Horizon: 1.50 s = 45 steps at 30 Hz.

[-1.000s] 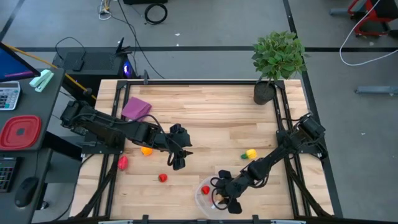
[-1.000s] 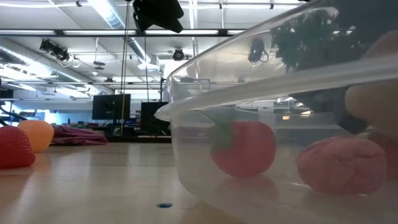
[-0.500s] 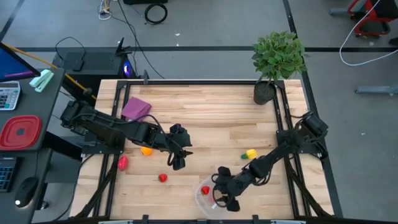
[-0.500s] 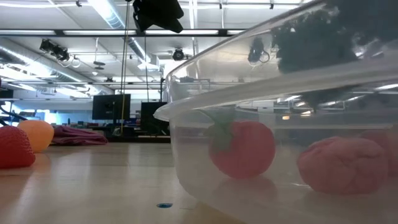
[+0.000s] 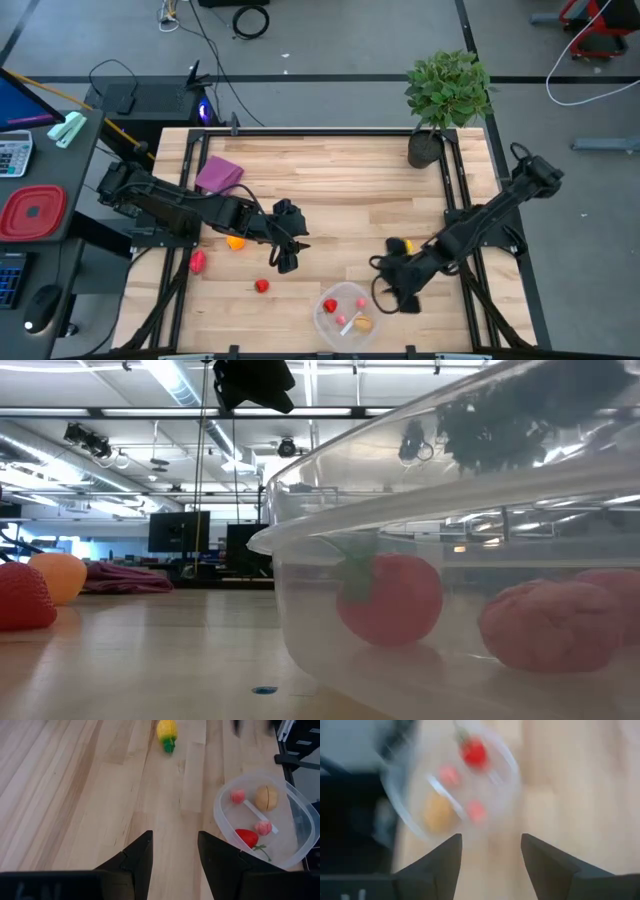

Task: Pick and placing Produce into tupperware
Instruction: Put the pineapple into the transparent bin

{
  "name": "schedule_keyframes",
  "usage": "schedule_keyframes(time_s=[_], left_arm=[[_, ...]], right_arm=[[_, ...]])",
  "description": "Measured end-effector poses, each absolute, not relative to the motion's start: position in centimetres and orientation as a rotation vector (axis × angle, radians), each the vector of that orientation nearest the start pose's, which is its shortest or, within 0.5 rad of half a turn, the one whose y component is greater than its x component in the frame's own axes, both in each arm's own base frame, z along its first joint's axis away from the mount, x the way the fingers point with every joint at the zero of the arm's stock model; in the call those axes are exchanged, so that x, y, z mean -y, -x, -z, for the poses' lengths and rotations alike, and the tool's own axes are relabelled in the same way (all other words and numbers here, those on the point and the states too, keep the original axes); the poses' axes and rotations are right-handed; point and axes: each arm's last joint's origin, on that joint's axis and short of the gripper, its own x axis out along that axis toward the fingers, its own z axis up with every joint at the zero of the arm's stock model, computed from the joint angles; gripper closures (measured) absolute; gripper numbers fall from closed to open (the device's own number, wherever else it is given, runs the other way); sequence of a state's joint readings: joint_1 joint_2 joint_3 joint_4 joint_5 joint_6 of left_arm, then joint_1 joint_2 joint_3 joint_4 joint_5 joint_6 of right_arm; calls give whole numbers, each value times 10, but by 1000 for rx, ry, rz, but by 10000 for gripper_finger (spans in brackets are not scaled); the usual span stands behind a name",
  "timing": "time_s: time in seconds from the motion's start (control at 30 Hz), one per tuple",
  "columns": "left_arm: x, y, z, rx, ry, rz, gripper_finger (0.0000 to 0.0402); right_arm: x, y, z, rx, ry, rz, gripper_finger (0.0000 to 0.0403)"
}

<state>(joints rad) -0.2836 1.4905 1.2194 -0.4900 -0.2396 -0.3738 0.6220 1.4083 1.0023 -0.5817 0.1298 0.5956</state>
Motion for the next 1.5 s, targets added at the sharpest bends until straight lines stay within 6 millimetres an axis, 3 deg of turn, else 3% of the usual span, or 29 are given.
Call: schedule_keyframes(time_s=[0.13, 0.3, 0.63, 1.0, 1.27, 1.5], left_arm=[[83, -309, -293, -729, 159, -95, 239], [83, -309, -293, -729, 160, -95, 239], [83, -309, -293, -729, 160, -95, 239], [83, -309, -293, -731, 158, -94, 239], [83, -309, -293, -732, 156, -93, 239], [83, -309, -293, -731, 156, -93, 239]], right_arm=[[-144, -207, -240, -1190, 20, -137, 190], [-134, -198, -237, -1261, 213, -107, 189], [-121, -214, -224, -1328, 103, 38, 169], [-94, -209, -170, -1535, 71, 154, 158], [-84, -199, -158, -1569, 73, 180, 158], [-87, -206, -157, -1499, 76, 117, 157]])
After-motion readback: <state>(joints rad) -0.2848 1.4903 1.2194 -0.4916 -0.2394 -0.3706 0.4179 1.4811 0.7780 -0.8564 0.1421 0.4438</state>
